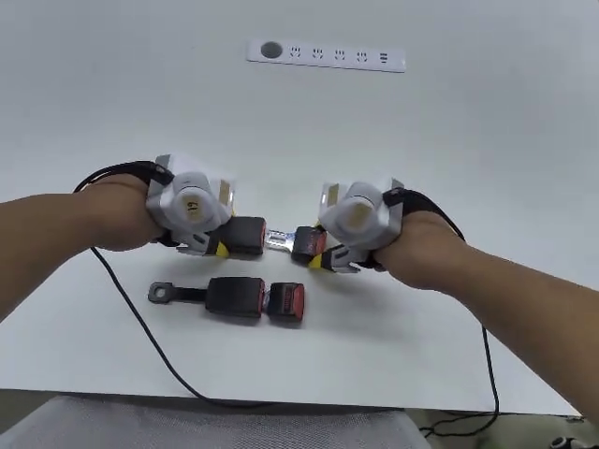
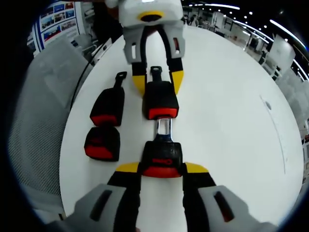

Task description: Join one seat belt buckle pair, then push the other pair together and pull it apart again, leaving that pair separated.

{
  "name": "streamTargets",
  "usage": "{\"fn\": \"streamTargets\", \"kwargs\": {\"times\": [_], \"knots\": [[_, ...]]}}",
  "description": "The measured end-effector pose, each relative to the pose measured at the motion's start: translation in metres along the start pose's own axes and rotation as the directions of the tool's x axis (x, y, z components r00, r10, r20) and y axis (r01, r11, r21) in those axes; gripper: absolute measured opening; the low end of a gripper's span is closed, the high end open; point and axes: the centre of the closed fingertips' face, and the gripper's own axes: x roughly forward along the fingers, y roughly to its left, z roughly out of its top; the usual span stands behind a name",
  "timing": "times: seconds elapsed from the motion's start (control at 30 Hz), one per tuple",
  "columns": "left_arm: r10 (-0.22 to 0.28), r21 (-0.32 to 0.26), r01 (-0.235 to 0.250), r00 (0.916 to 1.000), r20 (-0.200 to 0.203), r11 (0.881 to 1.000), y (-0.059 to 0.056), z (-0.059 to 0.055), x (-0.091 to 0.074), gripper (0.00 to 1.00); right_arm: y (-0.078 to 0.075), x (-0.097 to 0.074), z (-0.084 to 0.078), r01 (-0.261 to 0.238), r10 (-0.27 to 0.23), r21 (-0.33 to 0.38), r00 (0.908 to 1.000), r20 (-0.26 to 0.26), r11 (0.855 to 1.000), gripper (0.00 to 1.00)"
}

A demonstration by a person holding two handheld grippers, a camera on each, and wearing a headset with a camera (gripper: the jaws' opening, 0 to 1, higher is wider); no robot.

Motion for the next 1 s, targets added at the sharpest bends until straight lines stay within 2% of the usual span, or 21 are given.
{"fn": "streamTargets", "kwargs": {"times": [0.3,0.33,0.6,0.83,1.0], "knots": [[-0.005,0.007,0.005,0.9999,-0.011,1.000,0.000,0.000,0.001,0.32,0.001,0.000,0.001,-0.011,0.011,-0.026,0.9999,-0.004,1.000,0.33],[-0.003,0.008,0.003,0.9999,-0.011,1.000,0.000,0.001,0.001,0.32,0.000,-0.001,0.003,-0.002,0.002,-0.048,1.0000,-0.001,0.999,0.33],[-0.003,0.027,0.004,0.9999,-0.014,1.000,0.001,0.001,0.002,0.32,0.003,0.005,0.012,-0.003,0.004,-0.081,0.9999,0.013,0.997,0.33],[-0.004,0.040,0.005,1.0000,0.000,0.999,0.001,0.002,0.001,0.32,0.001,0.008,0.013,-0.021,0.022,-0.051,0.9995,0.023,0.998,0.32],[-0.012,0.043,0.012,0.9999,0.005,0.999,0.000,0.002,0.001,0.31,0.001,0.009,0.015,-0.023,0.024,-0.066,0.9996,0.017,0.998,0.31]]}}
